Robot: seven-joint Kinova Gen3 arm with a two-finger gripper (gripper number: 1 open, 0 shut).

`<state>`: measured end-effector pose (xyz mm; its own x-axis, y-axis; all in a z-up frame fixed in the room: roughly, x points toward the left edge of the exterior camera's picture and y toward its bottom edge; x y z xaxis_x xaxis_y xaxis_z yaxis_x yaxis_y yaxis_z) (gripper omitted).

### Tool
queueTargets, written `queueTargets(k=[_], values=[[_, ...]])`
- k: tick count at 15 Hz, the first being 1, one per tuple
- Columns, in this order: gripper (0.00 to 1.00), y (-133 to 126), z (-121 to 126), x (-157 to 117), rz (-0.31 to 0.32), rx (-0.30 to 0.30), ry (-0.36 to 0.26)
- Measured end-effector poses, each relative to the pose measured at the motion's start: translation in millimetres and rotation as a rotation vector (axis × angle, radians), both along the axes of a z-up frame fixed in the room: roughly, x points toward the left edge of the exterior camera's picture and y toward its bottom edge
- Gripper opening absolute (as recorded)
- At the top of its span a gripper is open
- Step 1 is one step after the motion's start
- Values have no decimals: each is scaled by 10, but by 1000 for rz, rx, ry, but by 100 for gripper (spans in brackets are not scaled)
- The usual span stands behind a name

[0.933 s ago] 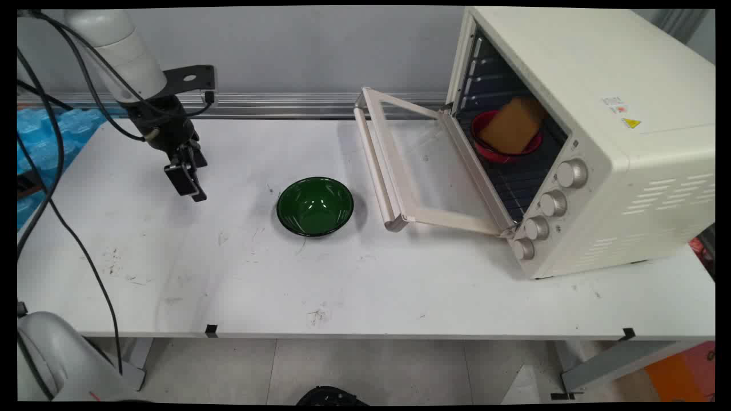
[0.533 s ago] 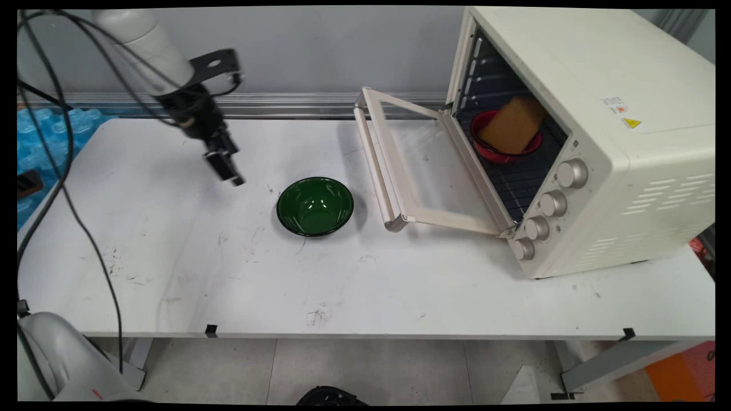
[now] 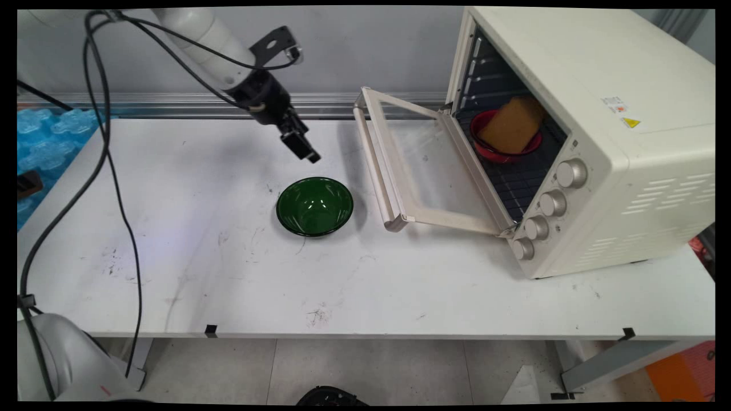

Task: Close the oven

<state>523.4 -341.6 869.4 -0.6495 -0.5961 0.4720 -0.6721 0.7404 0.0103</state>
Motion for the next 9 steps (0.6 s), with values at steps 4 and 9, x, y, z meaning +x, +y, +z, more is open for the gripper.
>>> queueTargets(k=[4, 9], values=[[100, -35, -165, -56, -16, -49, 52], [0, -19, -433, -78, -55, -95, 95]])
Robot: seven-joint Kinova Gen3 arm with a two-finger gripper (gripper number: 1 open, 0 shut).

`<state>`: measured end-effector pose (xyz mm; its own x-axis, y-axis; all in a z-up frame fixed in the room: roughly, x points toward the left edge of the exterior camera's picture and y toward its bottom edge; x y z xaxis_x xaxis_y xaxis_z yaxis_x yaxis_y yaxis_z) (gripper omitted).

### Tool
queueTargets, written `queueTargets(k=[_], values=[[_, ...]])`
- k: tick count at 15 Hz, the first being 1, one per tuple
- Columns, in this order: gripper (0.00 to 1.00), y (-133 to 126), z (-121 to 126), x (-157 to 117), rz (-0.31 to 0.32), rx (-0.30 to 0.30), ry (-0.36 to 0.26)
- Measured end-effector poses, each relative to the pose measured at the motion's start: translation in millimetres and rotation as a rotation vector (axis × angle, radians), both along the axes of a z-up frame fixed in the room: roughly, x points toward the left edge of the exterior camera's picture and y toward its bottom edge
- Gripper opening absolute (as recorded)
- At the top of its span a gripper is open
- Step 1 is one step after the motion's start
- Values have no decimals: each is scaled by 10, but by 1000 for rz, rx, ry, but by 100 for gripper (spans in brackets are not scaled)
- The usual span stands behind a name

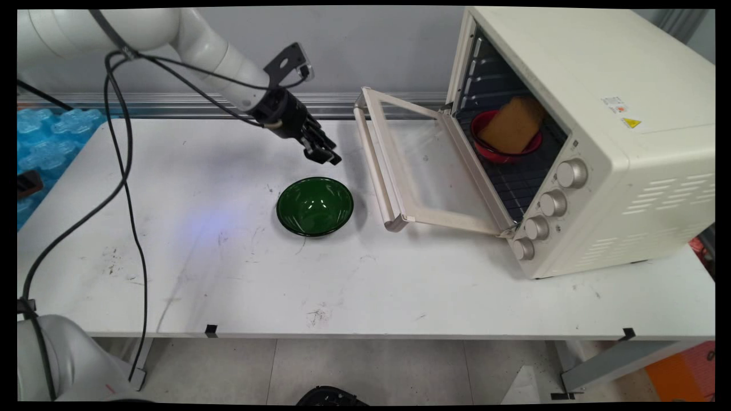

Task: Close the oven

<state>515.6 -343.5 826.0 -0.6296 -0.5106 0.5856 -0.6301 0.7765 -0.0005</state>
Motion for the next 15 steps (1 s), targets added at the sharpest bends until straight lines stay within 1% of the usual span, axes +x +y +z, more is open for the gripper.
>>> queueTargets(k=[7, 15], values=[[0, -57, -389, -57, -54, -64, 46], [0, -114, -575, -162, -116, -114, 92]])
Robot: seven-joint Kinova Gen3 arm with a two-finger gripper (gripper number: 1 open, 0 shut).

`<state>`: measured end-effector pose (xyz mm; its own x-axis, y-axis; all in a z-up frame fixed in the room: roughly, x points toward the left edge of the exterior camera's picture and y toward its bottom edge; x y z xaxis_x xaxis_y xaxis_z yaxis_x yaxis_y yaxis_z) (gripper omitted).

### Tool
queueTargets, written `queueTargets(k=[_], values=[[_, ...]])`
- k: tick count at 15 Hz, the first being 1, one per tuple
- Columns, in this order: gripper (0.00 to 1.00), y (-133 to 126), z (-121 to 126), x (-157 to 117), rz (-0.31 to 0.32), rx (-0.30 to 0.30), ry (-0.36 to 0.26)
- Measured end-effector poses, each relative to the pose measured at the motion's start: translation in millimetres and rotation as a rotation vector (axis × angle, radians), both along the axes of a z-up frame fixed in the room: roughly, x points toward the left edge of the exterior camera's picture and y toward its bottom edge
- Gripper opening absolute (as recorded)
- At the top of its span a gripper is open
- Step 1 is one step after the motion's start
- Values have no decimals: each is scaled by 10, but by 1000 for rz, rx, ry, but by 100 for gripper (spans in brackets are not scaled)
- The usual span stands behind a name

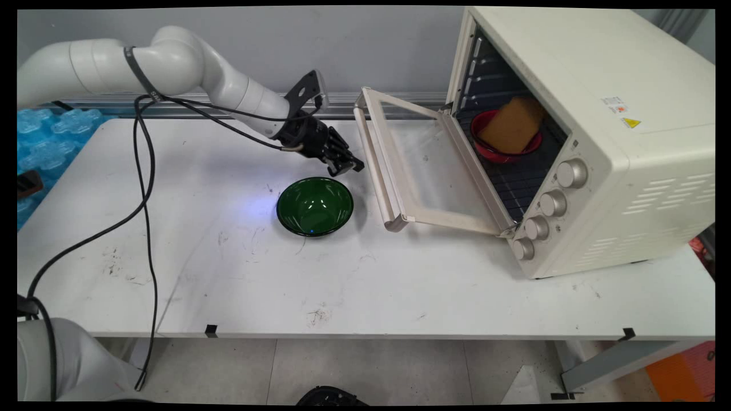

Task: Close the oven

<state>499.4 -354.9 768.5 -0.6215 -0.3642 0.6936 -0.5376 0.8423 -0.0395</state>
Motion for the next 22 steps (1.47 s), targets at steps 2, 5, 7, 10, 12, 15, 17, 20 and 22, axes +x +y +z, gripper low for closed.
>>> queueTargets(k=[2, 5, 7, 10, 12, 15, 17, 20, 22], values=[[0, -24, -19, -22, -11, -14, 10], [0, -50, -28, -40, -24, -30, 22], [0, -66, -28, -53, -33, -40, 30], [0, -87, -20, -67, -41, -50, 36], [0, -104, -10, -76, -46, -58, 41], [0, -133, 8, -91, -53, -68, 47], [0, -156, 25, -98, -56, -76, 51], [0, -198, 69, -106, -61, -90, 56], [0, -236, 107, -125, -66, -99, 60]])
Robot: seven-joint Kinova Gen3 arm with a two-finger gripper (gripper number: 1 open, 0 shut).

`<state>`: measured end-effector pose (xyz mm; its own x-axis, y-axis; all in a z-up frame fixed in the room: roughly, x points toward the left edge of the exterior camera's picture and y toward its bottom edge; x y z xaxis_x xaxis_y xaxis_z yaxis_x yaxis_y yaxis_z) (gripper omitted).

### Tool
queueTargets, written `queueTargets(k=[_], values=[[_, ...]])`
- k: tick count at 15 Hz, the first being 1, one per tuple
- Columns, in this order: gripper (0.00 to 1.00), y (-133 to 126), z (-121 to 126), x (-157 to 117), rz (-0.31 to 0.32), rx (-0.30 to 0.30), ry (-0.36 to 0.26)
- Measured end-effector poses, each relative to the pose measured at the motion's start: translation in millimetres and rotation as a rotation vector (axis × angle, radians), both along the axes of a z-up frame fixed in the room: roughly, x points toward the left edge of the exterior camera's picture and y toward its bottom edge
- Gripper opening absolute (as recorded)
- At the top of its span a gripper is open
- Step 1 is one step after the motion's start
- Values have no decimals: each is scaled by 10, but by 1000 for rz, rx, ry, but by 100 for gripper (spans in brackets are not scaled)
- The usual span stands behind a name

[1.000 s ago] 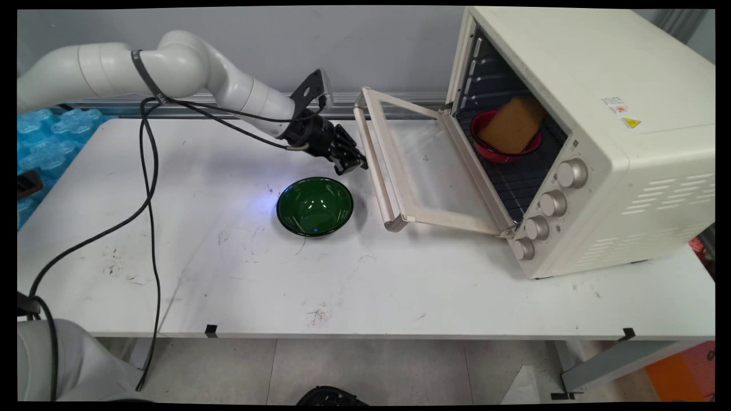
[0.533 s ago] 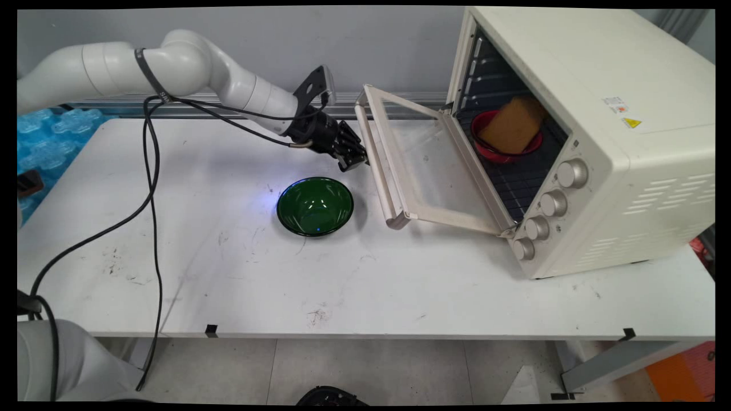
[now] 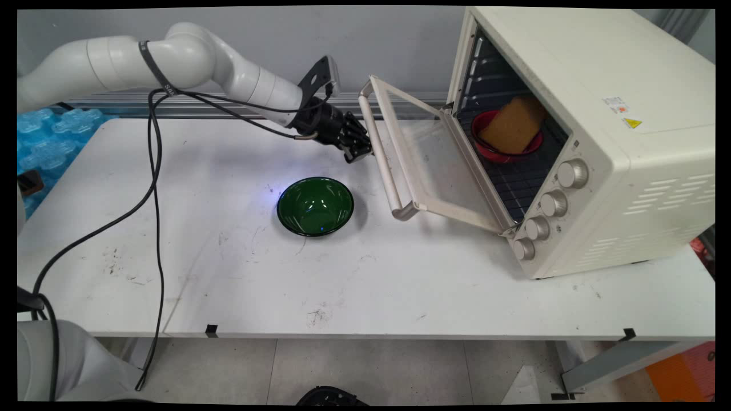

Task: Close the oven

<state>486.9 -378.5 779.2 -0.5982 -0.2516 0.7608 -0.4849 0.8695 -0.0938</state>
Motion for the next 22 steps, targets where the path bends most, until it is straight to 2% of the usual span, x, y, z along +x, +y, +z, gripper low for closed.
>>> queueTargets(k=[22], values=[[0, -578, 642, -262, -41, -17, 52]])
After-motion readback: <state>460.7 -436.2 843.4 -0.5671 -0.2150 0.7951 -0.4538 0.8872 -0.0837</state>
